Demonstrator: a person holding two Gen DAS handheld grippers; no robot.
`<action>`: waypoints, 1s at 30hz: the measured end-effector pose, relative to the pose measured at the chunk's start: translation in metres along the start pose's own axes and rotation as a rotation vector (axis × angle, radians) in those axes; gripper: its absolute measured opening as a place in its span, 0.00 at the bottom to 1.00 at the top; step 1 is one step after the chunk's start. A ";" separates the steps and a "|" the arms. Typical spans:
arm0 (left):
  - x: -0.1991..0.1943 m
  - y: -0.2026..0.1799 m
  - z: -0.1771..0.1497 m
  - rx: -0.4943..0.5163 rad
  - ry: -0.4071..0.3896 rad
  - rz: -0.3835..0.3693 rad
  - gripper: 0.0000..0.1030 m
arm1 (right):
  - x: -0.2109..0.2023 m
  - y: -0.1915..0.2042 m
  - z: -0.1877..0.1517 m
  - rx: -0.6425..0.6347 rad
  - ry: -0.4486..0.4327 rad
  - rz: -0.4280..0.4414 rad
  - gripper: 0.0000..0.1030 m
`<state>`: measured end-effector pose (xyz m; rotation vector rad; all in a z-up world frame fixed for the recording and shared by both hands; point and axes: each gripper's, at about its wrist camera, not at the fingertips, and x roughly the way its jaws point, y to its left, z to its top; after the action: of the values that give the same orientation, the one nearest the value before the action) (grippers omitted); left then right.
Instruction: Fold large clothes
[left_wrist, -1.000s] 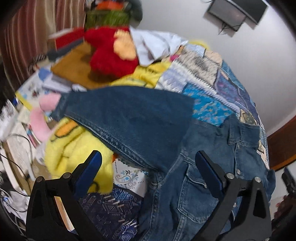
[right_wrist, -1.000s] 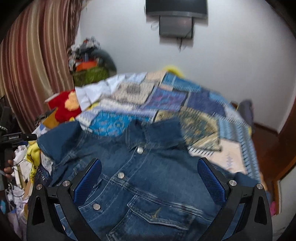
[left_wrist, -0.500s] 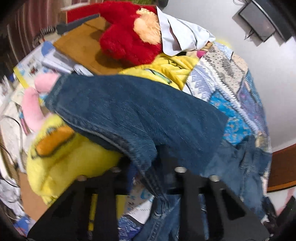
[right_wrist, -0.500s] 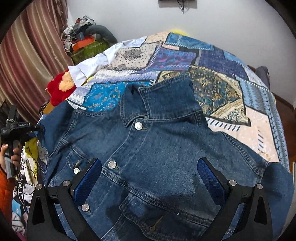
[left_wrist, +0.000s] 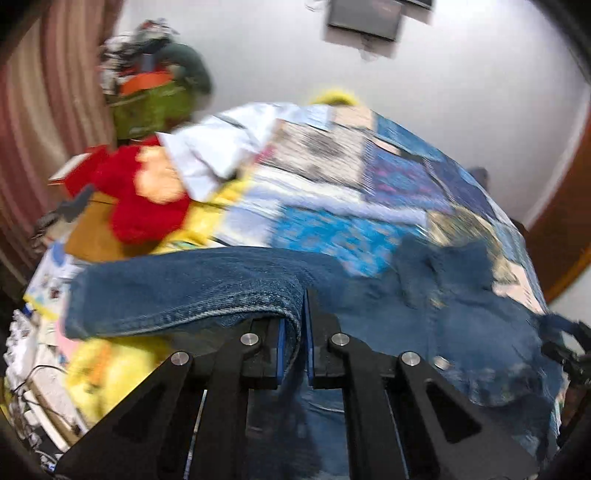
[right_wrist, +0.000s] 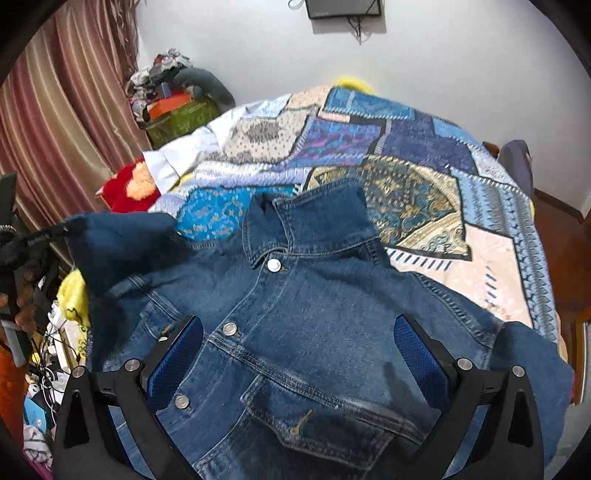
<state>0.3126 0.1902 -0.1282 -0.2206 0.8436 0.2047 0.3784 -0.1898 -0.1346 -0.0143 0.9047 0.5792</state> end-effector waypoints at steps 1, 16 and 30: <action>0.007 -0.009 -0.004 0.013 0.021 -0.007 0.07 | -0.005 0.000 -0.001 0.001 -0.007 0.000 1.00; 0.104 0.008 -0.061 -0.142 0.336 -0.079 0.36 | -0.048 -0.018 -0.026 0.016 -0.022 -0.036 1.00; 0.087 0.131 -0.028 -0.353 0.214 0.033 0.59 | 0.036 0.011 -0.012 -0.029 0.127 -0.005 1.00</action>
<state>0.3146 0.3164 -0.2266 -0.5667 1.0208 0.3656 0.3812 -0.1673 -0.1665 -0.0802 1.0192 0.5912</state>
